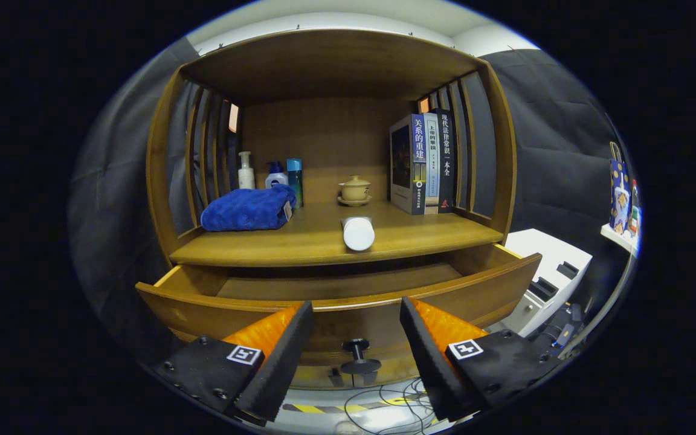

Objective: Pull open the drawer, take out the items inside it, and place them on the countertop above the cabinet.

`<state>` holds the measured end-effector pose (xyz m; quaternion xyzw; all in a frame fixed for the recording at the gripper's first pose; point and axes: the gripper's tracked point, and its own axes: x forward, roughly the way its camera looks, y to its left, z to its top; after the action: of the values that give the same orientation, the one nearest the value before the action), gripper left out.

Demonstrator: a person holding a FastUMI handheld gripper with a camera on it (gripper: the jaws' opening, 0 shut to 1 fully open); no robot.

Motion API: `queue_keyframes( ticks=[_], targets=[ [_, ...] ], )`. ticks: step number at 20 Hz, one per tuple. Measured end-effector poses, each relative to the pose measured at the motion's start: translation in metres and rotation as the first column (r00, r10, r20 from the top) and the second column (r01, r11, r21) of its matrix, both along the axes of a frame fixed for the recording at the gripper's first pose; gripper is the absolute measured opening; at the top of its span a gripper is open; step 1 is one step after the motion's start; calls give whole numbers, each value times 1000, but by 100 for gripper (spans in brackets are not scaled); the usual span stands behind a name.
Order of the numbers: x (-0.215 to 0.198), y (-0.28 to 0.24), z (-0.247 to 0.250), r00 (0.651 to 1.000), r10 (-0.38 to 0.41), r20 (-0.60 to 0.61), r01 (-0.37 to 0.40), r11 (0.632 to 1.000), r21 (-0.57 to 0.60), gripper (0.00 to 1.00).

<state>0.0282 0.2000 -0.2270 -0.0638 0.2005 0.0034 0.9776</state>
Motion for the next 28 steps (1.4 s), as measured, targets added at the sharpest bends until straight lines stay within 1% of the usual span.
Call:
queue_keyframes(
  ticks=[2, 7, 13, 19, 20, 22, 24, 26, 28],
  targets=[
    [10, 1, -1, 1000, 0, -3, 0, 1000, 2, 97],
    [36, 7, -5, 999, 33, 1, -33, 999, -21, 97],
    [58, 9, -9, 1000, 28, -8, -28, 1000, -7, 97],
    [74, 12, -7, 1000, 30, -2, -30, 996, -82, 97],
    [80, 13, -13, 999, 41, -8, -42, 994, -105, 96],
    [76, 13, -7, 998, 60, -9, -60, 990, -130, 97],
    [73, 7, -7, 999, 42, -23, -45, 990, -133, 97],
    [70, 10, 11, 999, 49, 7, -47, 992, -120, 97],
    [62, 8, 35, 998, 57, 23, -53, 989, -135, 97]
  ],
)
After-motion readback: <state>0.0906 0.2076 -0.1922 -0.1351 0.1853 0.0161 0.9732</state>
